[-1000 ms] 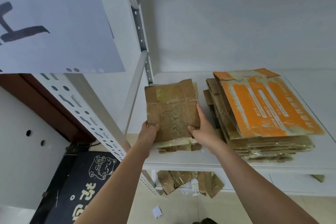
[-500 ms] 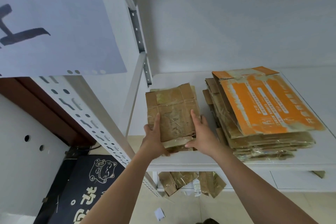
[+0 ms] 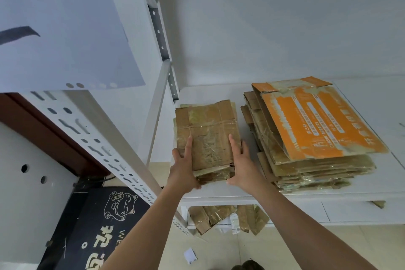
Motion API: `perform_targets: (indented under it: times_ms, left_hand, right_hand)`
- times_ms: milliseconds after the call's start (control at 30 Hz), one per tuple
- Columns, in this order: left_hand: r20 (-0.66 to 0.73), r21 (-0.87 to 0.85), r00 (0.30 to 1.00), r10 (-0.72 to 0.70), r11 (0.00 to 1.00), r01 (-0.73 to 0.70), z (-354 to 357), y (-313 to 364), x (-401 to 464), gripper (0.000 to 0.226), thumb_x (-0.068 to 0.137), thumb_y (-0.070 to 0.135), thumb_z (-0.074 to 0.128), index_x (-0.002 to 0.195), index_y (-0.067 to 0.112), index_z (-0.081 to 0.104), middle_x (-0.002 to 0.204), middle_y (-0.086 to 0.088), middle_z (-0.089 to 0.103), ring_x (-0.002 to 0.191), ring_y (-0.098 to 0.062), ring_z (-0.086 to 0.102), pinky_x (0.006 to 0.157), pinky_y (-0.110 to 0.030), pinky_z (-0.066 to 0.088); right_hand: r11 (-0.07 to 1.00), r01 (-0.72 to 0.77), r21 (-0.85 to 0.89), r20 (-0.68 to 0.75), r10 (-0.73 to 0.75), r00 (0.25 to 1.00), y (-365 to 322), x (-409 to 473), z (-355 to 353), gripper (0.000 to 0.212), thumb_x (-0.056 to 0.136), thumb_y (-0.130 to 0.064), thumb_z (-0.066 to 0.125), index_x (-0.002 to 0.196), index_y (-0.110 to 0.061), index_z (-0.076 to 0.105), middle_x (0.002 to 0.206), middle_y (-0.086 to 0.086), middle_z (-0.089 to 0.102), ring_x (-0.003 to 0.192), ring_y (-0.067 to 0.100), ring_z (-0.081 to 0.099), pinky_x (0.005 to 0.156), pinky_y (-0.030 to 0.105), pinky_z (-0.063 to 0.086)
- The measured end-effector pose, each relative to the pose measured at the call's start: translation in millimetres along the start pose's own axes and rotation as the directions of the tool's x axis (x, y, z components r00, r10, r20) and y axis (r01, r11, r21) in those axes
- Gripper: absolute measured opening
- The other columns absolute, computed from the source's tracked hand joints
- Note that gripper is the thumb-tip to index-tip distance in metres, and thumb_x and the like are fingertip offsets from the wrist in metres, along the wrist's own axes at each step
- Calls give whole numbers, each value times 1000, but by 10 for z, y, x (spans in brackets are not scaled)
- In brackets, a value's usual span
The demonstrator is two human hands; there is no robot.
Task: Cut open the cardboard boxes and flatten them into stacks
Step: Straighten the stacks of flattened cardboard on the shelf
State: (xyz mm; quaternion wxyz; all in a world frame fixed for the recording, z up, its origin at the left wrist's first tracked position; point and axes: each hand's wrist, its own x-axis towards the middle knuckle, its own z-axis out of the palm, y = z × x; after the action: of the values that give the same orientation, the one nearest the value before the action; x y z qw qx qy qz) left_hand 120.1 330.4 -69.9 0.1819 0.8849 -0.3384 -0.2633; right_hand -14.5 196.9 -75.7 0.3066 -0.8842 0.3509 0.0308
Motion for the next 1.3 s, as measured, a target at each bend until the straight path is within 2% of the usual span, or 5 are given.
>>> perform_targets:
  times_ms: [167, 333, 500, 667, 1300]
  left_hand:
    - [-58, -76, 998, 24, 997, -28, -90, -80, 60, 127, 71, -10, 72, 149, 52, -7, 132, -1, 22, 90, -18, 53, 58, -18, 45]
    - [140, -277, 990, 7, 960, 32, -212, -40, 60, 126, 71, 17, 86, 151, 45, -7, 135, -2, 15, 126, -26, 34, 98, -30, 39]
    - [-37, -582, 983, -182, 803, 127, -266, 72, 212, 51, 102, 40, 42, 147, 41, 17, 144, -6, 41, 120, -27, 49, 103, -41, 43]
    - [-65, -601, 960, -272, 779, 180, -213, 146, 282, 63, 100, 11, 48, 153, 19, 14, 137, -3, 51, 124, -27, 50, 102, -37, 40]
    - [47, -625, 973, -228, 753, 207, -293, 54, 410, 66, 100, 11, 38, 154, 38, 11, 139, -2, 49, 120, -27, 51, 107, -44, 41]
  right_hand:
    - [995, 25, 95, -62, -20, 998, -26, -14, -16, 118, 82, -4, 75, 154, -39, -12, 163, 4, -8, 141, 29, 36, 102, 30, 46]
    - [977, -63, 204, 158, 31, 987, -107, -6, -203, 123, 76, -34, 84, 154, -38, -10, 162, -2, -14, 149, 28, 16, 113, 39, 33]
    - [925, -138, 354, 4, 147, 989, -220, 211, -306, 58, 100, -43, 48, 148, -28, 21, 151, 7, 32, 129, 26, 46, 106, 45, 44]
    - [803, -301, 514, 140, 268, 953, -255, 328, -244, 84, 100, -14, 51, 155, -28, -11, 157, 5, 29, 137, 29, 40, 111, 42, 37]
    - [578, -380, 722, 265, 277, 924, -198, 482, -371, 66, 96, -20, 54, 150, -31, 17, 129, 2, 51, 111, 24, 54, 95, 44, 49]
